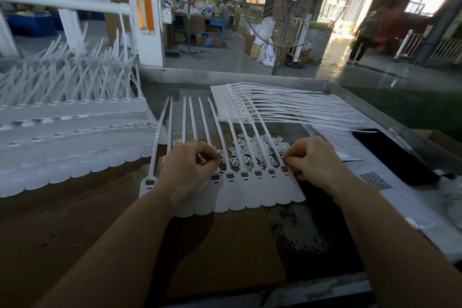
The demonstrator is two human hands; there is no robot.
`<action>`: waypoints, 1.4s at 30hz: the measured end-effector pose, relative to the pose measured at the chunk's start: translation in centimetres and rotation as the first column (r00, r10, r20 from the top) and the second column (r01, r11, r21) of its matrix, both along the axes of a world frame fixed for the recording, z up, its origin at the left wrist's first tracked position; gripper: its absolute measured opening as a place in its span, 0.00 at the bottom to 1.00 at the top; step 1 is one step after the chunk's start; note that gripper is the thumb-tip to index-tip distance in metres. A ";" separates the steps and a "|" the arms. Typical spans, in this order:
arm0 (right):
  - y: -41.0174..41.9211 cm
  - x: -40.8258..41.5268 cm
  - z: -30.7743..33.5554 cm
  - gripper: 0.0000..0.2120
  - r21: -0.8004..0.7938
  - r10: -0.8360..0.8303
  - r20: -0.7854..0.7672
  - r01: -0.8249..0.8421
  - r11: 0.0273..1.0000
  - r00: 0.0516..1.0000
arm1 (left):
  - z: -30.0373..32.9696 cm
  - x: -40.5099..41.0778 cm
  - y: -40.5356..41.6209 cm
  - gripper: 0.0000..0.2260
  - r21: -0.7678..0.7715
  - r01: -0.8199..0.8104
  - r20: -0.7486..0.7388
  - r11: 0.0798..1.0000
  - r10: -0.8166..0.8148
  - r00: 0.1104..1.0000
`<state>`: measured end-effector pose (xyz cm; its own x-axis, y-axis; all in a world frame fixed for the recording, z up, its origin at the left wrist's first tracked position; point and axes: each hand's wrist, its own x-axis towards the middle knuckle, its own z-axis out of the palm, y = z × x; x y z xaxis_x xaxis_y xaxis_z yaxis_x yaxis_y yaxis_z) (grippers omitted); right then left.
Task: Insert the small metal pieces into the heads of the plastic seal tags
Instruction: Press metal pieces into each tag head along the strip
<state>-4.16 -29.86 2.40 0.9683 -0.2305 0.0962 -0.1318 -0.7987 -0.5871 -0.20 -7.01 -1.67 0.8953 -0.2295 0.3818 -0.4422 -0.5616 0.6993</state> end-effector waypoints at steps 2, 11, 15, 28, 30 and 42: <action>0.3 0.1 -0.2 0.06 -0.033 -0.025 0.038 0.027 0.999 0.999 | 0.1 -0.1 0.0 0.07 -0.049 -0.019 -0.001 0.999 0.019 1.000; 4.0 0.4 -0.9 0.06 -0.194 0.065 0.208 -0.024 0.981 0.976 | 1.2 -0.6 0.2 0.03 -0.224 -0.067 0.046 0.972 0.079 0.996; 6.3 0.8 -1.3 0.07 -0.205 0.154 0.204 -0.112 0.972 0.967 | 1.9 -0.6 0.6 0.04 -0.267 -0.116 -0.007 0.957 0.119 0.993; 9.3 2.1 -2.3 0.12 -0.460 0.101 0.071 -0.058 0.886 0.992 | 1.6 0.0 5.4 0.03 -0.107 -0.282 -0.007 0.954 0.282 0.959; 9.5 2.4 -2.2 0.12 -0.448 0.076 0.042 -0.050 0.893 0.996 | 0.8 -0.1 5.9 0.03 -0.113 -0.320 0.000 0.940 0.322 0.947; 11.2 1.6 -2.1 0.04 0.116 0.164 0.336 -0.213 0.970 0.928 | -0.4 -0.6 5.8 0.03 -0.127 -0.165 0.062 0.978 0.174 0.983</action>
